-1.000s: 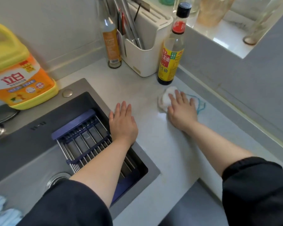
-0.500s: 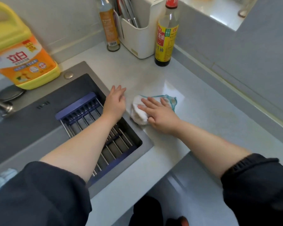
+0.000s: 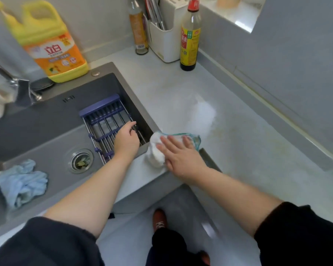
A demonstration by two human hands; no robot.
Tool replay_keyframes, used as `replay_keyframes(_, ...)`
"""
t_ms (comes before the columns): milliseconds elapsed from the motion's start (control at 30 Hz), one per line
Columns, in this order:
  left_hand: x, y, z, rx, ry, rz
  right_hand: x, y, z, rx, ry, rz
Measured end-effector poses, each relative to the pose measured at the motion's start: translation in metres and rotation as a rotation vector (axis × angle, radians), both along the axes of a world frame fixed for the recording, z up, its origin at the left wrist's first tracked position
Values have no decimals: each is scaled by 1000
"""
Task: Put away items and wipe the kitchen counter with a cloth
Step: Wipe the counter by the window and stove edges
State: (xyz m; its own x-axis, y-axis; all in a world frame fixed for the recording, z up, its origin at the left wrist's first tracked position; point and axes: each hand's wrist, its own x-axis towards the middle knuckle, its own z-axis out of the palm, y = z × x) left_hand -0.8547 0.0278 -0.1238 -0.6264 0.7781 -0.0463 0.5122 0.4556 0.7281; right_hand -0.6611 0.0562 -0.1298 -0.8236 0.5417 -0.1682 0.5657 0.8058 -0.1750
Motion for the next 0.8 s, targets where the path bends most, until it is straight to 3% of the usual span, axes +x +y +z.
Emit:
replay_keyframes(100,31,3,1,-84,169,-126,43,68,2,13,-67,-398)
replay_keyframes(167,56,9,3,-185,356,-256,83,102,5,-17,-54,-555)
replay_keyframes(300,97,30,3,-323,516,-524,153,86,3,13,-86,-333)
replay_keyframes(400,112,50,-4,-400,522,-544,181,65,5,-33,-123,-128)
replay_keyframes(600,121,59,-17,-435,579,-497,126,148,2,26,-81,-356)
replay_keyframes(800,121,64,-21,-445,617,-472,20,230,1,4,-54,-396)
